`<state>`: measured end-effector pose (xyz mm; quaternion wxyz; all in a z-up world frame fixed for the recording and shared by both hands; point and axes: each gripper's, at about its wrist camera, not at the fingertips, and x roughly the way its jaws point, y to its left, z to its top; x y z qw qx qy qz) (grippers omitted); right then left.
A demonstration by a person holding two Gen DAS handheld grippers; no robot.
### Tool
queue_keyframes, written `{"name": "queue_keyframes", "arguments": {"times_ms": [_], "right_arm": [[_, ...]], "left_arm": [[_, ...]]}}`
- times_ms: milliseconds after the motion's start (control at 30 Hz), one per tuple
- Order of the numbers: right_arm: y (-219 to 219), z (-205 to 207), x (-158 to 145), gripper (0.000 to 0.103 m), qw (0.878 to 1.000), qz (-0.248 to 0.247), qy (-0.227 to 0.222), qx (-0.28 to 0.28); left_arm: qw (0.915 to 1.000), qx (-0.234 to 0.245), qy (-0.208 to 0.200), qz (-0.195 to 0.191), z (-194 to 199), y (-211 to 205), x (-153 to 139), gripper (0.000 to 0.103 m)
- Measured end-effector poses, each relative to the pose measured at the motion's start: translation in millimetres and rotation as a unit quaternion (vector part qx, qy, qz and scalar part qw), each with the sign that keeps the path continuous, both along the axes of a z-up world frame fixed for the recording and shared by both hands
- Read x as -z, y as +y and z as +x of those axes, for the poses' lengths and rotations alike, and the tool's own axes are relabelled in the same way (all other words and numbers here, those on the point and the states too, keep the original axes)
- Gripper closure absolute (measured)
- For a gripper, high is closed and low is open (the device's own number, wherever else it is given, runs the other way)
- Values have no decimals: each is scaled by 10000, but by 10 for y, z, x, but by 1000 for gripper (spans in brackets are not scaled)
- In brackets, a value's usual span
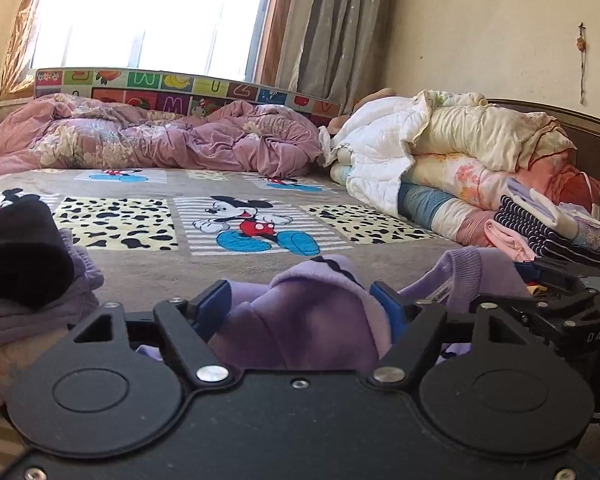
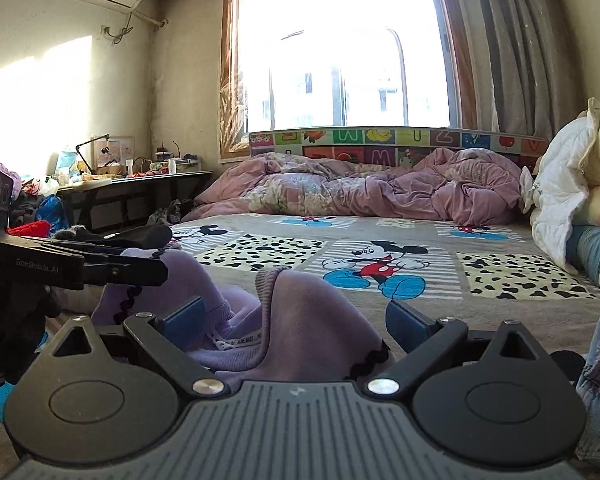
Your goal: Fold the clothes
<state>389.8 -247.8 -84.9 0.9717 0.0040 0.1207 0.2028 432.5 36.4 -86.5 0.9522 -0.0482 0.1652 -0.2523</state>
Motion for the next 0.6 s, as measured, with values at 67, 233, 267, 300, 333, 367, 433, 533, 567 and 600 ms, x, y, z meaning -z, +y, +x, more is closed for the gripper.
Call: {"name": "queue_keyframes", "arguments": {"times_ms": [67, 233, 267, 300, 333, 367, 433, 533, 567, 600], "right_arm": [[-32, 44, 52, 43, 9998, 65, 172, -78], [-138, 7, 77, 65, 9992, 244, 287, -154], [-163, -17, 64, 67, 9990, 321, 279, -161], [-187, -41, 52, 67, 9987, 398, 272, -167], [-195, -79, 41, 69, 9986, 435, 250, -182], [-197, -122, 31, 70, 9985, 458, 223, -200], [-197, -219, 2, 72, 9983, 501, 156, -243], [-214, -430, -44, 73, 9978, 598, 28, -267], [-224, -513, -64, 73, 9976, 631, -19, -272], [-247, -585, -89, 73, 9974, 667, -48, -282]], "left_arm": [[9998, 164, 36, -117, 12, 70, 18, 53], [9977, 544, -18, -392, -64, 257, -51, 71], [9973, 584, -49, -432, -103, 297, -84, 72], [9970, 606, -80, -475, -150, 333, -114, 74], [9967, 609, -108, -521, -205, 363, -140, 75], [9964, 612, -136, -567, -260, 394, -165, 76], [9957, 617, -193, -659, -369, 455, -216, 77], [9951, 588, -249, -755, -530, 542, -264, 78], [9954, 561, -247, -743, -589, 565, -272, 79], [9958, 523, -237, -708, -645, 589, -278, 79]]}}
